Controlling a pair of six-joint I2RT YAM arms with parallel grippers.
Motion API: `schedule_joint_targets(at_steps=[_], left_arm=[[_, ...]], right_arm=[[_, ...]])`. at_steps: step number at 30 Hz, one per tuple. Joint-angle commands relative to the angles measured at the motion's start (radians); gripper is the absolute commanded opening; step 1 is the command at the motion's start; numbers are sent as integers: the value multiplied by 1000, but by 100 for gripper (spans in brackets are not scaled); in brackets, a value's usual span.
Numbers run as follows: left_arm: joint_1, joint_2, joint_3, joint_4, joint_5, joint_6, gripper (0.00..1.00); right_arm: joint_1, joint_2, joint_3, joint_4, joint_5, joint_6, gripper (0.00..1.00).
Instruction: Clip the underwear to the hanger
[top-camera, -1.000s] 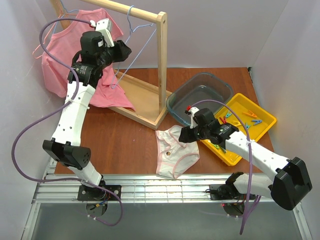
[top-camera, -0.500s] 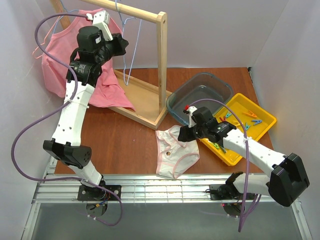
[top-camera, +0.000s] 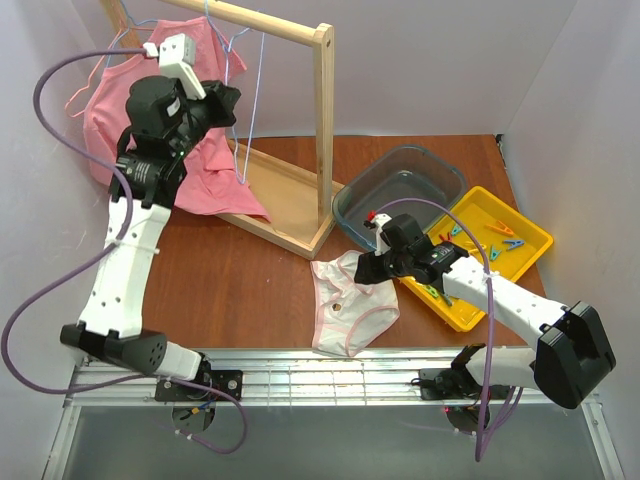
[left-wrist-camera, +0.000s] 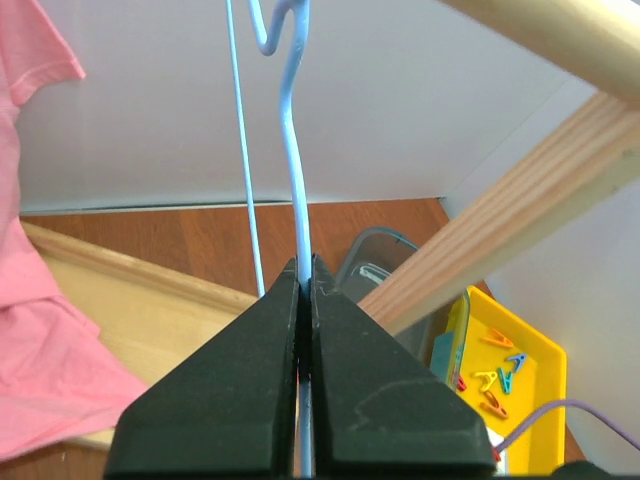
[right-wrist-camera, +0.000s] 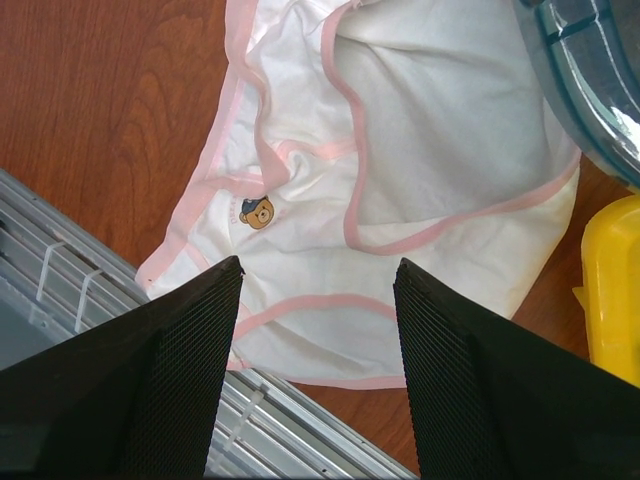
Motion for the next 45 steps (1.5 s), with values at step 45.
schedule_joint_targets(at_steps=[45], left_arm=[[-5,-1217,-1345,-115,96,-577,0]], right_arm=[[391,549,150,181,101,100,49]])
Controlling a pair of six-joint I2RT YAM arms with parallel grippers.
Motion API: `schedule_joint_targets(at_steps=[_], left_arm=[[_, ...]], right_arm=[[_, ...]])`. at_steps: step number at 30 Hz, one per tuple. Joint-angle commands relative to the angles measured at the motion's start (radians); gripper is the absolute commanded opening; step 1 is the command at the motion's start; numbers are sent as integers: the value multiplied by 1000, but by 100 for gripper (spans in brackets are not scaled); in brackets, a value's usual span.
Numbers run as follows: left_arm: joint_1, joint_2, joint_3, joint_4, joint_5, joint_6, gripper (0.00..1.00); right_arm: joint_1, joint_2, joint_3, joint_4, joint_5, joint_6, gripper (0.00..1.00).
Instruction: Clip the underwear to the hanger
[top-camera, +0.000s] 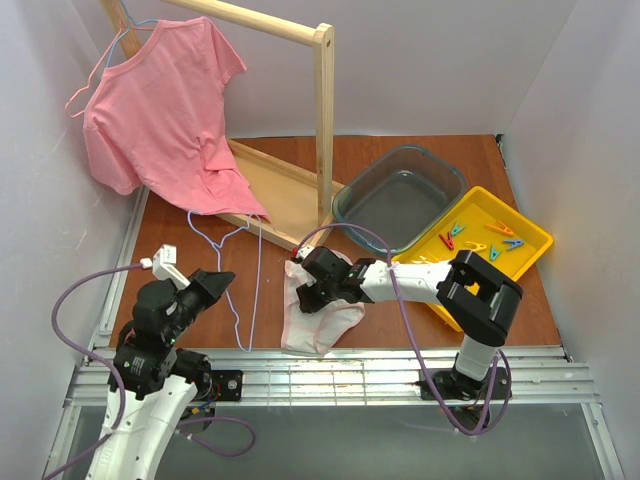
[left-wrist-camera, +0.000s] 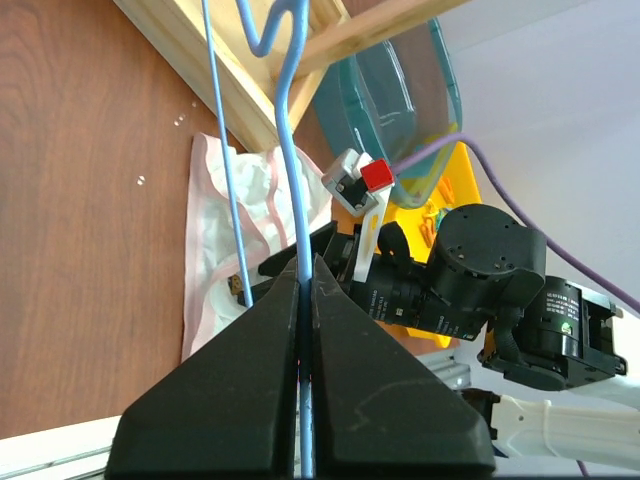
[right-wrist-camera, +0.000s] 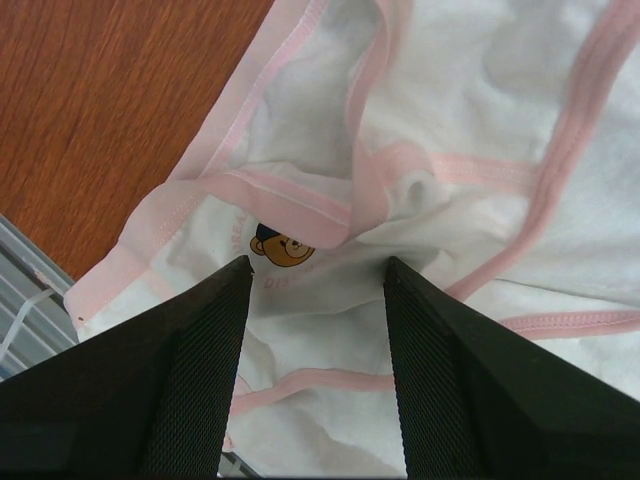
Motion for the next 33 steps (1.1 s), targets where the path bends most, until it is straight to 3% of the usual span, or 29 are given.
schedule_joint_targets(at_steps=[1,11,25,33], left_arm=[[-3,-9,-58,66,75,-57,0],[-4,-38,-219,145,104,-91,0],[-6,219,-187,251,128,33,0],[-33,304,-198,302,96,47,0]], right_arm=[[13,5,-14,-92,-2,25,50],[13,-88,60,-183,53,46,53],[10,-48,119,-221,71,42,53],[-33,-12,70,-198,70,42,51]])
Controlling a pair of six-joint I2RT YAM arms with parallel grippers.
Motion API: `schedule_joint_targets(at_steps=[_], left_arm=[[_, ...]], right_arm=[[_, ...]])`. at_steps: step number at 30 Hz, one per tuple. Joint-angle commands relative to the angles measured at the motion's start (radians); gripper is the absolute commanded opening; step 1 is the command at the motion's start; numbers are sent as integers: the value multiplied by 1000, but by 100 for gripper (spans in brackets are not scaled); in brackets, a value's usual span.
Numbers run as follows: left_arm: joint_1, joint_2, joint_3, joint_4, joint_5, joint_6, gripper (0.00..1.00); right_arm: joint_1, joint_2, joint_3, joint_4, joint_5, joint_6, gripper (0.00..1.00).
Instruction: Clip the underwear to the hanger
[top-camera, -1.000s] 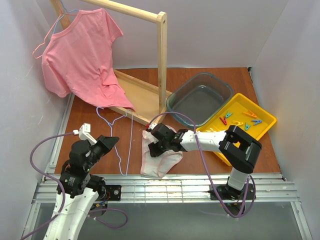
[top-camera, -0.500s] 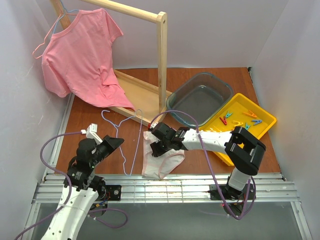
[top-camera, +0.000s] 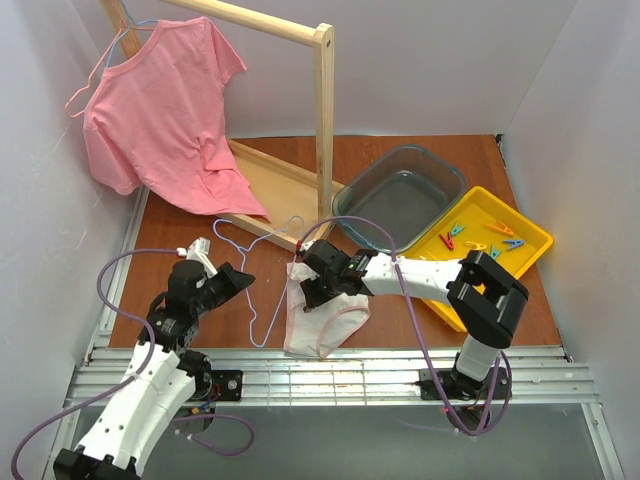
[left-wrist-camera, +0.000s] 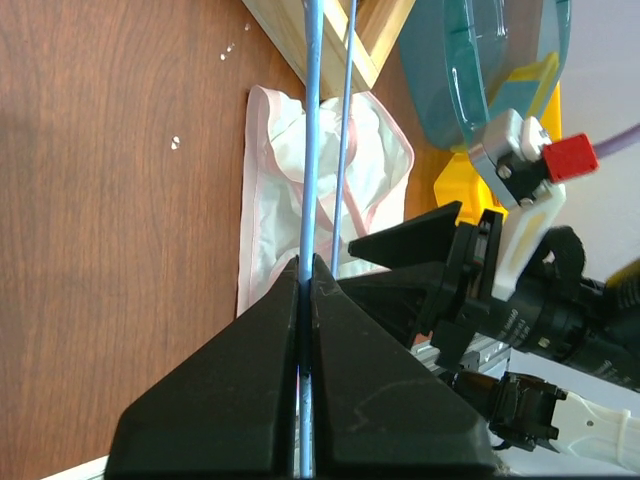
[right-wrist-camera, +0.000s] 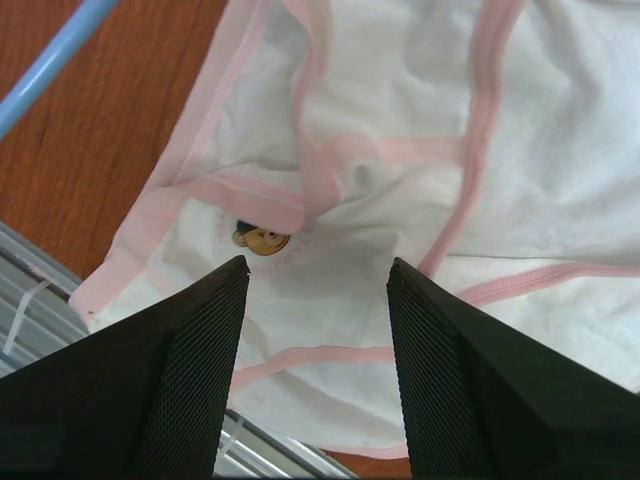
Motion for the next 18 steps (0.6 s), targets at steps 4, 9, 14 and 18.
schedule_joint_targets(at_steps=[4,9,14,18], left_arm=[[-101,58,-4,89,-64,4,0],[-271,189,46,141,-208,-25,0],[-345,223,45,183,-241,-56,0],[-345,210,45,189,-288,-60,0]], right_arm=[[-49,58,-81,44,5,19,48],[-80,62,-133,50,22,47,46],[-131,10,-176,15,69,74,46],[-158,-18,-199,-12,95,89,46]])
